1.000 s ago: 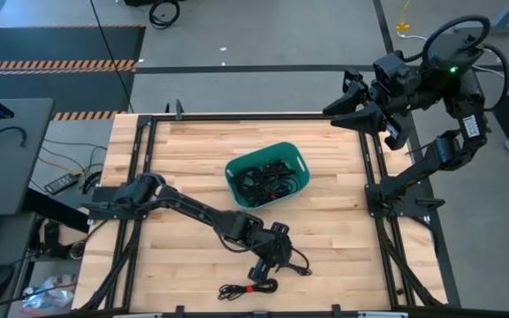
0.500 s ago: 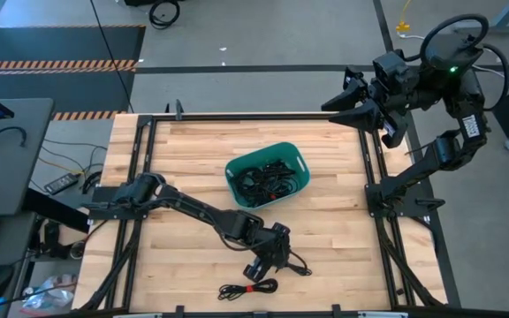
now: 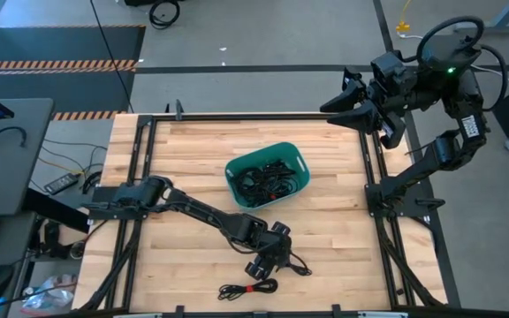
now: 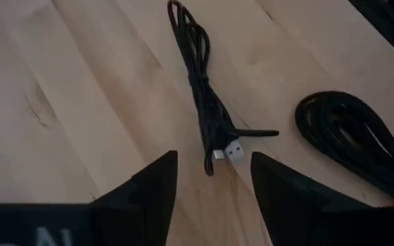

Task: Pick and place USB-C Cables
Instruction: Put the black charger cable into the green bin

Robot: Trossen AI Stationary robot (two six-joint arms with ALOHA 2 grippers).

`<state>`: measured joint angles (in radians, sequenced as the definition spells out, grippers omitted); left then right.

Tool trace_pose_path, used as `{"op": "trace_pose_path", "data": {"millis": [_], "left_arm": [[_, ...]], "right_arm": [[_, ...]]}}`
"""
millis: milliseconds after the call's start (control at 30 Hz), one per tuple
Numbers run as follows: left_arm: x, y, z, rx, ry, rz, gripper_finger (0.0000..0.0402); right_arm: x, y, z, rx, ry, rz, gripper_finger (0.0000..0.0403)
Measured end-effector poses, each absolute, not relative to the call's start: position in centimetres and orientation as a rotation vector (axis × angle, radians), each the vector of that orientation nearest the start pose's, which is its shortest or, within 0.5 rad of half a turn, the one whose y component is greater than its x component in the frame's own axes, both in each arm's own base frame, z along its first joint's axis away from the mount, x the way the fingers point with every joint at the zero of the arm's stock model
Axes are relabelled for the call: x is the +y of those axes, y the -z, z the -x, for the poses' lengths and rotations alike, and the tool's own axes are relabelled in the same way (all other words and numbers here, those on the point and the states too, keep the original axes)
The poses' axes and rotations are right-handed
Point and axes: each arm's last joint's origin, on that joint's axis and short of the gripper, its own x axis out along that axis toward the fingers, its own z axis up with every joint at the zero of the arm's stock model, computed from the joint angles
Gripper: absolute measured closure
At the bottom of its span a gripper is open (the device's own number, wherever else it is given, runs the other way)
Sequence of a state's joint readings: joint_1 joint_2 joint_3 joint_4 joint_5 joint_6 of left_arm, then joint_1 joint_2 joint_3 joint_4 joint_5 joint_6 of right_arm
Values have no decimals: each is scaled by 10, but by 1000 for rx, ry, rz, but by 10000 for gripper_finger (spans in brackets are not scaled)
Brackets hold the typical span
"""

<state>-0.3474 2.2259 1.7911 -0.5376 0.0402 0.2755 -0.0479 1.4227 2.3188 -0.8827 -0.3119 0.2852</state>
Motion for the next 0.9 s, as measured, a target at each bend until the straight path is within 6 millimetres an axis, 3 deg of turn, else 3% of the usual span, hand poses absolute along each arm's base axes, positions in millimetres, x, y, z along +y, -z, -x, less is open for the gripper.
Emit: {"op": "trace_pose_path", "data": {"millis": [500,767,900], "left_arm": [[-155,-187,-462,863,461,-390,205],[-169,-157,-461,919,502,-425,205],[-172,-156,-463,905,497,-410,205]], "right_arm": [[0,-594,-183,28,-267,-281,257],[0,-594,-183,28,-267,-281,257],[0,-594,-183,32,-267,-273,257]]}}
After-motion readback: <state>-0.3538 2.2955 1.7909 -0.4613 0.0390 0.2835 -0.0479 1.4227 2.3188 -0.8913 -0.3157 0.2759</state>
